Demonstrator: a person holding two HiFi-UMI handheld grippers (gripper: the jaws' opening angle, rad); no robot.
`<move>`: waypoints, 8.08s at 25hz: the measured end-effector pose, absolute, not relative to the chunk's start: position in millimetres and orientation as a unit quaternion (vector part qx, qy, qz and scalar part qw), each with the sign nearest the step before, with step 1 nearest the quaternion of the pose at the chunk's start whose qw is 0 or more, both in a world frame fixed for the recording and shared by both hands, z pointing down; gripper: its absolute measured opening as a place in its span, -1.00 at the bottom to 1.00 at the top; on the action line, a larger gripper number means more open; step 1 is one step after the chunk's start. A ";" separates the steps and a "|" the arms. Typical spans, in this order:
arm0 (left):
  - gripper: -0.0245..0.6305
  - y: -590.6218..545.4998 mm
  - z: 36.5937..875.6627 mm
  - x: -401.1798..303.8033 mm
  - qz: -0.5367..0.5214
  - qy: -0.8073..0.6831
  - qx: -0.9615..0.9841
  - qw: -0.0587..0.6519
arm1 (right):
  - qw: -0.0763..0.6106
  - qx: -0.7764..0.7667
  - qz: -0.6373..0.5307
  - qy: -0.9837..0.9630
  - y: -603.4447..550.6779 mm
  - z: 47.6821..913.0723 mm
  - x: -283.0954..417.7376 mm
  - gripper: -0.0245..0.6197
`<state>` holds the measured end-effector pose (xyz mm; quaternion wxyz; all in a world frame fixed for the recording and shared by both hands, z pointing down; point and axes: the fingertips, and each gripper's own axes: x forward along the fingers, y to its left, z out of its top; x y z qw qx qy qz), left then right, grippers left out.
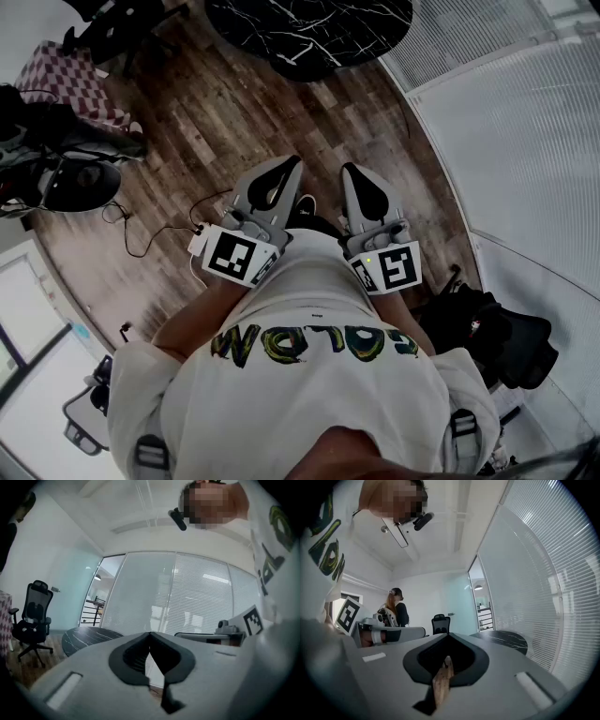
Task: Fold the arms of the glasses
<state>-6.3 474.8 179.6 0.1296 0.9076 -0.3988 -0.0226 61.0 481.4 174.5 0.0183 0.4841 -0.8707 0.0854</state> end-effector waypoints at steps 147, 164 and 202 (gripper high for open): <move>-0.62 -98.7 561.8 13.5 0.173 -0.391 0.873 0.236 | 0.440 0.247 0.094 -0.858 -54.8 598.7 63.0 -0.39; -0.37 -118.5 573.1 34.4 0.198 -0.332 0.891 0.237 | 0.438 0.241 0.076 -0.863 -50.1 600.0 60.5 -0.67; -0.45 -47.9 576.6 72.8 0.257 -0.165 0.918 0.254 | 0.440 0.278 0.074 -0.851 -58.5 603.5 73.3 -0.10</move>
